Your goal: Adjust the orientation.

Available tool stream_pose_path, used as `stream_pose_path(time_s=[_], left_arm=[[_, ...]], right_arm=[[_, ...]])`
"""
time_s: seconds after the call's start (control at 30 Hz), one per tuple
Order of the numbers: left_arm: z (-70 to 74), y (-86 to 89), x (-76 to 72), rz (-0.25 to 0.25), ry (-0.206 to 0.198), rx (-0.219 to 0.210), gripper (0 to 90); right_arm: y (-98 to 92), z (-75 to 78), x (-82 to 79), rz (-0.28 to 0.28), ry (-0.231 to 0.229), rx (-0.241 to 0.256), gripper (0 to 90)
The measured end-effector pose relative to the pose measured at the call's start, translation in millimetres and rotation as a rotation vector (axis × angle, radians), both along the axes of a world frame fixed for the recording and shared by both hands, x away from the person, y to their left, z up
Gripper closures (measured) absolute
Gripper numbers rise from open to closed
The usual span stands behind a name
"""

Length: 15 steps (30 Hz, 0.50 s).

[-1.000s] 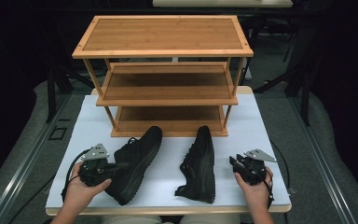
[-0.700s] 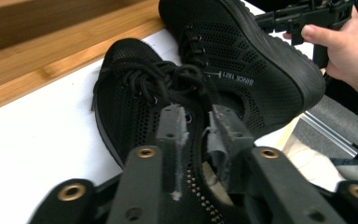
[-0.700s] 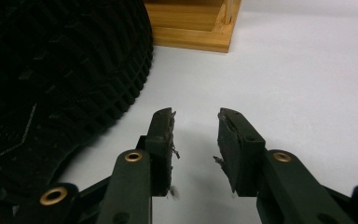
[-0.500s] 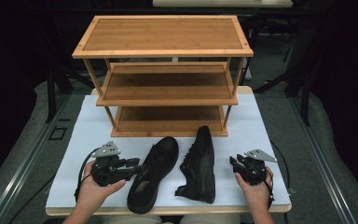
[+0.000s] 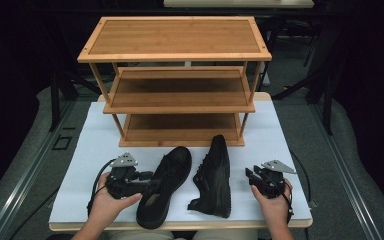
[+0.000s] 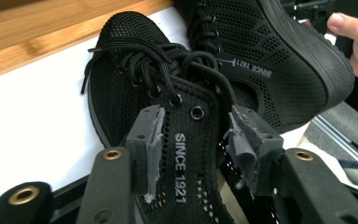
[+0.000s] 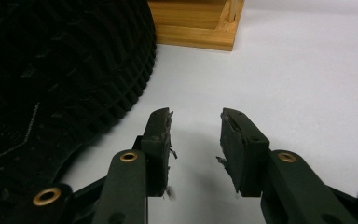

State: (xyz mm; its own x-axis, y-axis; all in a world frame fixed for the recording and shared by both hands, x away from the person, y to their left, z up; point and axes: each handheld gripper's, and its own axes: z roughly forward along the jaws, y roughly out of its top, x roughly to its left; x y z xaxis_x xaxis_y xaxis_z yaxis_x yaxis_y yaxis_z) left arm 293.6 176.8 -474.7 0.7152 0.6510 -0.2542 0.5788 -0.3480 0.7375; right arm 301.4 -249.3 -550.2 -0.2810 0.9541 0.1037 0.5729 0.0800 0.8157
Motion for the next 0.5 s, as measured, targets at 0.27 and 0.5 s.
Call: stream_pose_path(time_s=[0.27,0.5], left_arm=[[10.6,-18.8,6.6,-0.018,-0.008,-0.005,44.1],[-4.8,-31.5,23.4,0.022,0.018,0.06,44.3]], right_arm=[[0.3,0.1,-0.1,-0.002,-0.001,0.003,61.7],[-1.6,0.0,-0.3,-0.008,-0.001,0.006,61.2]])
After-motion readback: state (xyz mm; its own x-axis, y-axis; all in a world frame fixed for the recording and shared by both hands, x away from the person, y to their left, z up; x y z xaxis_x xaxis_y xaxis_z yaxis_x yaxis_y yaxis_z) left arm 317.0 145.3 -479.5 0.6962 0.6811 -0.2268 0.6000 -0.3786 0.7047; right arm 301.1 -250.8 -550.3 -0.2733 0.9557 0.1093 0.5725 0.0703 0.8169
